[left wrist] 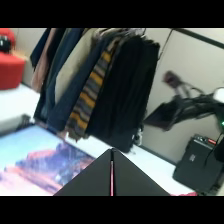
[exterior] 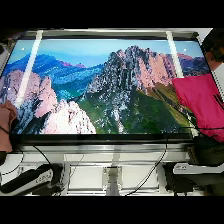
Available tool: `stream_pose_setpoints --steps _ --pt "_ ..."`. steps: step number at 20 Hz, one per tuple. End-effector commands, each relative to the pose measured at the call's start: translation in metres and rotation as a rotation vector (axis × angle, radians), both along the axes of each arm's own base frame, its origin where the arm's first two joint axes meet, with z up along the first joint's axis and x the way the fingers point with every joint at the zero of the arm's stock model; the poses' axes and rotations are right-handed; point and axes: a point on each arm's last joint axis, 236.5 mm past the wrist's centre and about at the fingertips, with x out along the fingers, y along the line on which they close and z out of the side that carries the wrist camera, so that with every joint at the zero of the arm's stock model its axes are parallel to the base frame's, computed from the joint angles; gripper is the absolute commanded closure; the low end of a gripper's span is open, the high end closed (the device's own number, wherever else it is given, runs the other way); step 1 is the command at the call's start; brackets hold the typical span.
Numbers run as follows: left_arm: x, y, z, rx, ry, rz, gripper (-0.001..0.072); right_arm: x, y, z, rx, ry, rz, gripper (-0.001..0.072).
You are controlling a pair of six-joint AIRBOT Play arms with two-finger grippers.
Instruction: Fold the clothes and pants, and hang the long-sleeved shirts on hangers.
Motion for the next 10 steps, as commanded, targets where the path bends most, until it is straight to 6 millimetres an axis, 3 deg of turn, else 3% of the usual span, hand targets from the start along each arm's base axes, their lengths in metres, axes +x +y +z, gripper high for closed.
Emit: stream_pose_setpoints --steps 1,5,10 --pt "-0.036 -0.001 0.027 -0.005 -0.074 -0.001 0.0699 -0.001 0.044 0.004 0.011 -0.012 0.102 0.0697" --pt "-0.041 -0.001 0.030 -0.004 -0.085 -0.001 0.0699 -0.003 0.061 0.004 0.011 -0.012 0.140 0.0697" --pt "-0.040 -0.001 0.030 -0.004 -0.083 -0.001 0.0699 -0.003 0.061 0.004 0.010 -0.012 0.139 0.0697"
